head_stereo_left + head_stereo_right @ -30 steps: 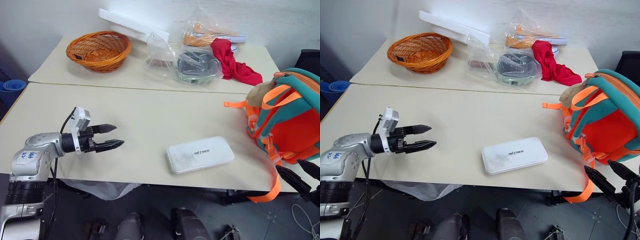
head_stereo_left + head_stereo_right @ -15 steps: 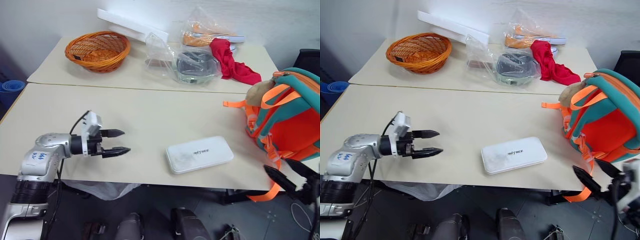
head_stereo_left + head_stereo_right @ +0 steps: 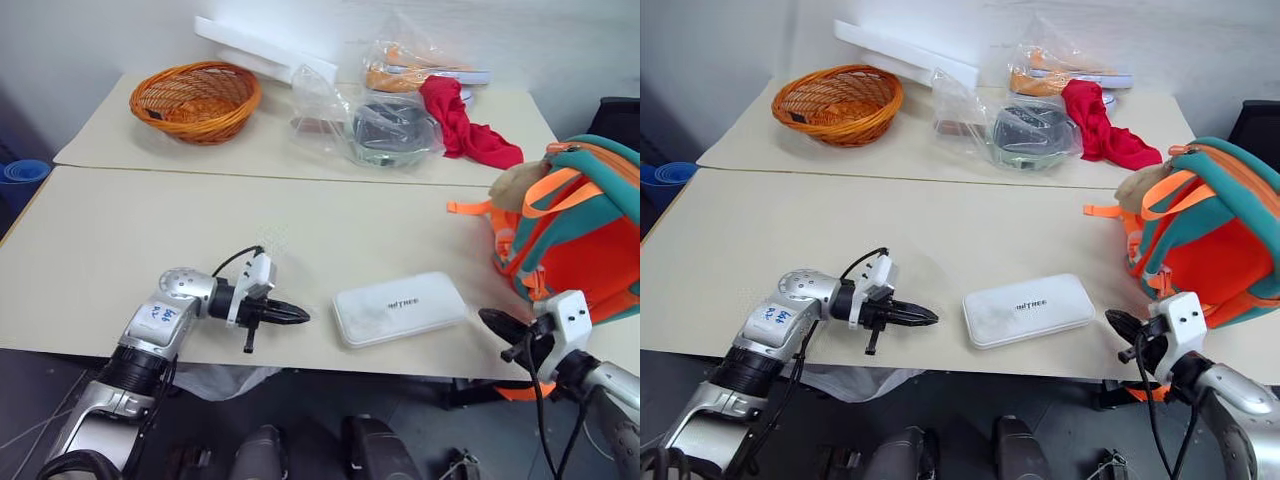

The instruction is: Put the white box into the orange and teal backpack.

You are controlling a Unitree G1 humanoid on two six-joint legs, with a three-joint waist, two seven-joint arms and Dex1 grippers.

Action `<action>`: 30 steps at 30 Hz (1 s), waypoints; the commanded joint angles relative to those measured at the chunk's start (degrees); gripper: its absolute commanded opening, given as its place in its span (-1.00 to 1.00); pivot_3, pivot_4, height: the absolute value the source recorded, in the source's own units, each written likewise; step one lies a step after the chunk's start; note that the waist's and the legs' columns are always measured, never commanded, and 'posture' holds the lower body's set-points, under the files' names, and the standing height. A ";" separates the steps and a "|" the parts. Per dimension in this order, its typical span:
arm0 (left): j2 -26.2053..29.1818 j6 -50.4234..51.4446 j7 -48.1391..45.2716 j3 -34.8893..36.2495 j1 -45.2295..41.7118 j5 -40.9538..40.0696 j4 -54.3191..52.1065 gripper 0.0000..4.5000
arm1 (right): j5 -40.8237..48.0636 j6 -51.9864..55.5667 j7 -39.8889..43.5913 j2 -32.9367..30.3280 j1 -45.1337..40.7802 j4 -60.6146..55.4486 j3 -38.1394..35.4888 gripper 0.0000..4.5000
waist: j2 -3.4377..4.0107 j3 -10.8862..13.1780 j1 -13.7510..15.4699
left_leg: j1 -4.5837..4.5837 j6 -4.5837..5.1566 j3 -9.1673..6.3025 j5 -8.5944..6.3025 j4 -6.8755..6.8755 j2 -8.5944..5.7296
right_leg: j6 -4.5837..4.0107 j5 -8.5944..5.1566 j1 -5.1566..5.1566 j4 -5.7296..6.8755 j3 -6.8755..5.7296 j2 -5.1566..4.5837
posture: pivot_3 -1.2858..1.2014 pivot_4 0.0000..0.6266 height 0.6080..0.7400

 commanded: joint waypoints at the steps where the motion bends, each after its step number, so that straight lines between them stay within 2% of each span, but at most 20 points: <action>1: -1.60 -0.83 0.40 -2.12 -1.33 2.16 0.41 -0.99 | -1.20 1.04 -1.11 -0.77 -3.64 1.24 1.62 -1.00 | 0.00 0.00 0.00 | 0.03 0.01 0.01 0.01 0.02 0.00 | 0.01 0.01 0.01 0.02 0.01 0.00 | 0.03 -0.52 1.00; 8: -5.89 -2.10 2.58 -2.09 -4.46 4.05 5.47 -0.99 | -1.57 4.76 -0.98 -0.98 -6.44 -1.25 6.27 -1.00 | 0.00 0.00 0.16 | 0.02 0.07 -0.06 0.05 0.29 -0.02 | 0.04 0.04 0.00 0.35 0.01 0.00 | 0.03 -0.52 1.00; 14: -8.47 -5.90 6.52 -0.36 -7.78 6.32 12.36 -0.99 | 1.83 9.69 -0.96 -0.87 -1.23 -11.27 5.53 -1.00 | 0.00 0.00 0.21 | -0.02 0.07 -0.09 0.04 0.30 0.00 | 0.04 0.03 -0.01 0.36 -0.02 0.00 | 0.03 -0.52 1.00; 20: -7.79 -8.53 7.67 1.44 -10.06 8.16 17.53 -0.99 | 2.41 11.71 -3.46 0.62 1.94 -15.37 4.06 -1.00 | 0.00 0.00 -0.01 | -0.01 0.07 -0.07 0.04 0.39 -0.01 | 0.08 0.06 0.01 0.42 0.00 0.00 | 0.03 -0.52 1.00; 23: -5.73 -5.26 5.40 2.52 -10.64 6.94 18.08 -0.99 | 1.11 11.04 -4.24 0.61 2.48 -14.59 3.48 -1.00 | -0.01 0.00 0.00 | -0.01 0.06 -0.07 0.03 0.37 0.03 | 0.07 0.05 -0.01 0.43 -0.01 0.05 | 0.03 -0.52 1.00; 26: -3.19 1.89 2.00 3.33 -11.95 5.22 18.77 -0.73 | -0.48 9.37 -4.32 0.09 2.38 -12.25 2.85 -1.00 | 0.00 0.00 0.04 | -0.02 0.05 -0.07 0.03 0.37 0.03 | 0.05 0.04 -0.03 0.43 -0.01 0.07 | 0.03 -0.52 1.00; 30: -0.80 10.92 -2.39 3.42 -15.35 3.80 22.32 -0.20 | -1.14 7.70 -3.71 -0.05 2.22 -10.43 2.49 -1.00 | -0.01 0.00 0.11 | -0.02 0.05 -0.07 0.03 0.40 -0.01 | 0.05 0.04 -0.02 0.42 -0.04 0.07 | 0.03 -0.52 1.00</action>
